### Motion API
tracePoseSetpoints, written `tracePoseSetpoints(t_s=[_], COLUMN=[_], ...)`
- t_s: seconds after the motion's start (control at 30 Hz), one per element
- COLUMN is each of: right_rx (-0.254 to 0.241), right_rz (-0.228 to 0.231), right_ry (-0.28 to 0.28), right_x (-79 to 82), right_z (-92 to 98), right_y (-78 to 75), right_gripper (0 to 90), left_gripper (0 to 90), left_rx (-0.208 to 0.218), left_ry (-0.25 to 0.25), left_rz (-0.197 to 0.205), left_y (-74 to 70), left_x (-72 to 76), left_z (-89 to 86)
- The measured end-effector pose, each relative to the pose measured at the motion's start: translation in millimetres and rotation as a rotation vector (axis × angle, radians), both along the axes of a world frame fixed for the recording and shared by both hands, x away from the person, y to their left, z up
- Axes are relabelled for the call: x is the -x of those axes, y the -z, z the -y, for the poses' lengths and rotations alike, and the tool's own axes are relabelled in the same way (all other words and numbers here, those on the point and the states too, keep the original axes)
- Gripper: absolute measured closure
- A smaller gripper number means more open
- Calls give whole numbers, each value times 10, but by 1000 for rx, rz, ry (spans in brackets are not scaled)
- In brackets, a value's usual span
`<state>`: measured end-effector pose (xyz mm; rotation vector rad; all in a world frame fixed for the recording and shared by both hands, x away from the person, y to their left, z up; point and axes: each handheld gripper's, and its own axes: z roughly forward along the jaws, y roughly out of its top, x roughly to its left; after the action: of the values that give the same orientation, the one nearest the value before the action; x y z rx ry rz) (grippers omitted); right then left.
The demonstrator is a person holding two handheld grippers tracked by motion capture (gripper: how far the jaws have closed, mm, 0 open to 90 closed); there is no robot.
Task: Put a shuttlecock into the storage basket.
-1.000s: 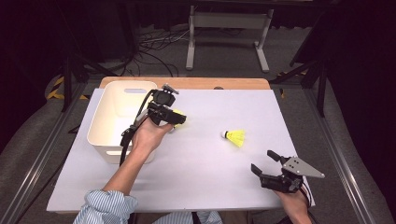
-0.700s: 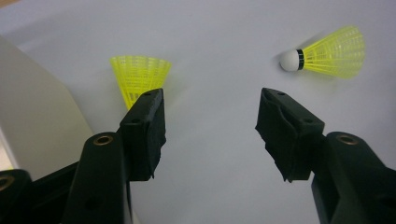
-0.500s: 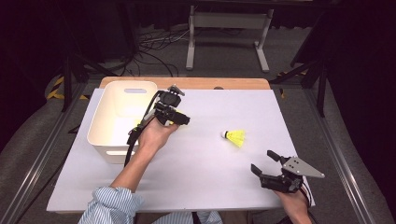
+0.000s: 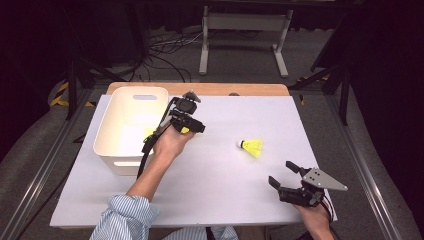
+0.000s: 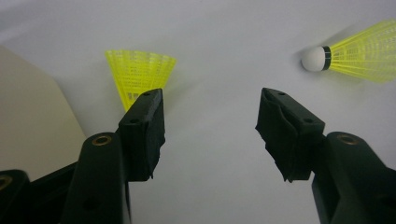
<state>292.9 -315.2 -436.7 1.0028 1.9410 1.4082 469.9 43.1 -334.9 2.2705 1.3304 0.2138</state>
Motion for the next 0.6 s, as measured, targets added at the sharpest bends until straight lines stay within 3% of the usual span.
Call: tracePoseSetpoints(t_s=[0.6], right_rx=[-1], right_rz=[1], right_ry=[-4], right_x=[2], right_z=[-3], right_y=[-1], right_gripper=[168], left_gripper=[407], left_rx=[-11], left_ry=[-37], left_rz=[-11], left_y=[95], left_x=[-89], left_z=[124])
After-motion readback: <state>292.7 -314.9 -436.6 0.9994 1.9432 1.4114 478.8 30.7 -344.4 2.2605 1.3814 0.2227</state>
